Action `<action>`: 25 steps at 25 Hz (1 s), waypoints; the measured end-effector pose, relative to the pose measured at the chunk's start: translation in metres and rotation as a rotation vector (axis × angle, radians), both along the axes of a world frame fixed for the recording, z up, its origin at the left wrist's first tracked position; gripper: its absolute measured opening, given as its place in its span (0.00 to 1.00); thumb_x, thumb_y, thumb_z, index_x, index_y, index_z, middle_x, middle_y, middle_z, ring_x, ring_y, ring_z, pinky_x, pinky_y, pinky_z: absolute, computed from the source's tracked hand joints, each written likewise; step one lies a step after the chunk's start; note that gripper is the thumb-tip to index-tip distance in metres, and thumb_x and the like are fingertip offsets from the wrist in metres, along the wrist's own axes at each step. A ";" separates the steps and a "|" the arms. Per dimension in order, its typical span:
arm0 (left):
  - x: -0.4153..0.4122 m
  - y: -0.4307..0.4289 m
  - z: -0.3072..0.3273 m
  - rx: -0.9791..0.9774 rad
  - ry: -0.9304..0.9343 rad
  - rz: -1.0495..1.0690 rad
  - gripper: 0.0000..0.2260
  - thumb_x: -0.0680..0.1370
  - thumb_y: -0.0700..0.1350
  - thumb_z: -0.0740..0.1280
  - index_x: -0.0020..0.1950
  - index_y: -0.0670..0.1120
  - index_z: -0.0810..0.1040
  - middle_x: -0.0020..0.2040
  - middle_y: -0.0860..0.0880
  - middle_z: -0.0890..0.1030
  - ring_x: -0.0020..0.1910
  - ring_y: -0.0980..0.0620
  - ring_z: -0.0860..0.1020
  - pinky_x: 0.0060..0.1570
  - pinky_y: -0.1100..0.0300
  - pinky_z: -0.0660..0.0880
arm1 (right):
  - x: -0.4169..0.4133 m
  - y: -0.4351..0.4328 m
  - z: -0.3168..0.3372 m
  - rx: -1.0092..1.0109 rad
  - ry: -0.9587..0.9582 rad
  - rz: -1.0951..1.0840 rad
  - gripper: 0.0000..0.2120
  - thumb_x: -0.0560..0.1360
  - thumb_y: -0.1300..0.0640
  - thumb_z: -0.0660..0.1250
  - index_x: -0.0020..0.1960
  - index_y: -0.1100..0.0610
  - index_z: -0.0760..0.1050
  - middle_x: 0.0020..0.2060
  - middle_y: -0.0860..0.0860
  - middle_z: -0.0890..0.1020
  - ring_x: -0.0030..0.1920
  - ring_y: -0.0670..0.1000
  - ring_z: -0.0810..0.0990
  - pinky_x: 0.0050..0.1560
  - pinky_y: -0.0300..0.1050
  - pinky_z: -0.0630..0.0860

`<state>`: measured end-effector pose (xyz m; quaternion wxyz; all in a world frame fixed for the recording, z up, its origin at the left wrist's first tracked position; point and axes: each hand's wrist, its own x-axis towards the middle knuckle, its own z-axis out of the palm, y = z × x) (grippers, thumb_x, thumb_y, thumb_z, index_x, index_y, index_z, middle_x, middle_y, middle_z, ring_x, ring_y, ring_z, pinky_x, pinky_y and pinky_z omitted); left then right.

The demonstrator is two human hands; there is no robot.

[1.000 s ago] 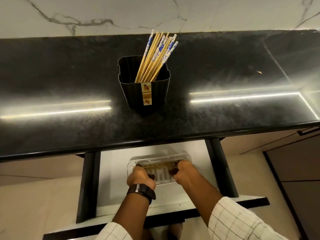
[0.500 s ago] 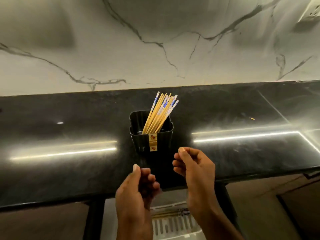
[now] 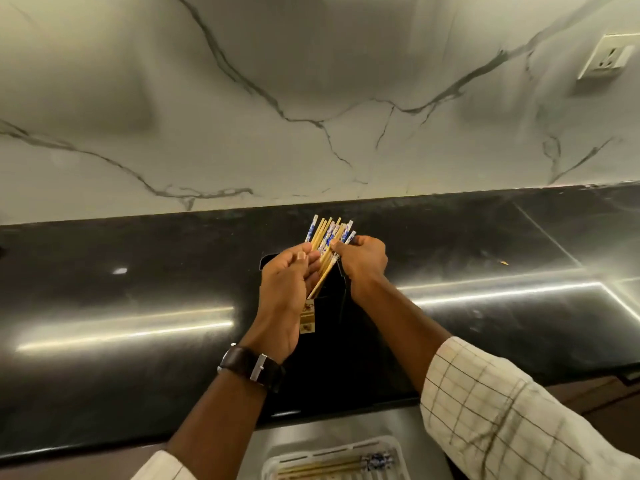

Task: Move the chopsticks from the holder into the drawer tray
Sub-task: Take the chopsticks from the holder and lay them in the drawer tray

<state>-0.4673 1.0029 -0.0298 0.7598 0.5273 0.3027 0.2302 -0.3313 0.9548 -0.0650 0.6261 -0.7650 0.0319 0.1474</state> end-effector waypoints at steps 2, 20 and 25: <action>0.008 0.005 -0.005 -0.003 0.032 0.003 0.13 0.86 0.41 0.58 0.66 0.41 0.79 0.55 0.44 0.87 0.53 0.50 0.86 0.58 0.54 0.82 | 0.008 0.003 -0.004 -0.042 -0.013 0.030 0.06 0.74 0.56 0.78 0.40 0.53 0.83 0.38 0.50 0.88 0.36 0.47 0.88 0.43 0.50 0.87; 0.019 0.014 -0.026 0.377 0.146 0.018 0.14 0.81 0.36 0.67 0.65 0.45 0.81 0.60 0.48 0.84 0.58 0.54 0.82 0.62 0.55 0.80 | -0.006 -0.014 0.026 -0.230 -0.540 0.107 0.07 0.77 0.56 0.75 0.42 0.52 0.80 0.35 0.42 0.83 0.36 0.42 0.85 0.38 0.44 0.84; 0.021 0.010 -0.020 0.695 0.094 -0.091 0.18 0.80 0.38 0.70 0.69 0.42 0.78 0.65 0.46 0.83 0.62 0.53 0.82 0.64 0.55 0.79 | -0.028 -0.028 0.063 -0.112 -0.801 0.153 0.07 0.76 0.58 0.76 0.53 0.59 0.84 0.42 0.46 0.87 0.40 0.41 0.85 0.43 0.41 0.85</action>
